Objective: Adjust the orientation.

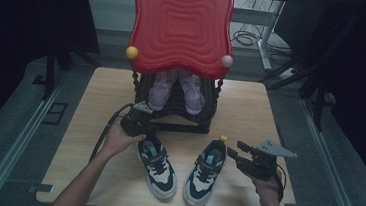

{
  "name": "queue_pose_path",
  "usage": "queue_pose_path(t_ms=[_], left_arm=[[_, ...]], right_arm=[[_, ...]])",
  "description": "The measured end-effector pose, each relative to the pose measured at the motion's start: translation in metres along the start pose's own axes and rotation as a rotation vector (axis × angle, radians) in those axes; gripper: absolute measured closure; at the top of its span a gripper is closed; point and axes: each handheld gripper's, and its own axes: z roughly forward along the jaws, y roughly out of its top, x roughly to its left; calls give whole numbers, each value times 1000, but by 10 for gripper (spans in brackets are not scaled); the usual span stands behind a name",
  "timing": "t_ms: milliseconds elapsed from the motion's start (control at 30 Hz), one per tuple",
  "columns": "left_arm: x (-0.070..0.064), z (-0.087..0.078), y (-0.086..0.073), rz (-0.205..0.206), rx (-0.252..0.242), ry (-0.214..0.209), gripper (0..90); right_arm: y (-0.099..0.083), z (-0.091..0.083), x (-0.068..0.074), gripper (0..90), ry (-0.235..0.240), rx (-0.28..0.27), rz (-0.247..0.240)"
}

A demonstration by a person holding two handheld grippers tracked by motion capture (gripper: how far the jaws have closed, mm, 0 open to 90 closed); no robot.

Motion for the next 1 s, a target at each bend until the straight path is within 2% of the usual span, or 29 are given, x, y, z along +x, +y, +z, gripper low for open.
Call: queue_pose_path(t_ms=[467,700,900,1000], left_arm=[[8,-34,-32,-20,31,48,900],[10,-47,-48,-47,28,35,900],[10,-58,-60,-61,34,43,900],[10,-62,-65,-69,33,31,900]], right_arm=[[0,1,1,487,2,3,0],[0,1,0,487,0,3,0],[0,1,0,487,-1,2,4],[-1,1,0,486,-2,3,3]])
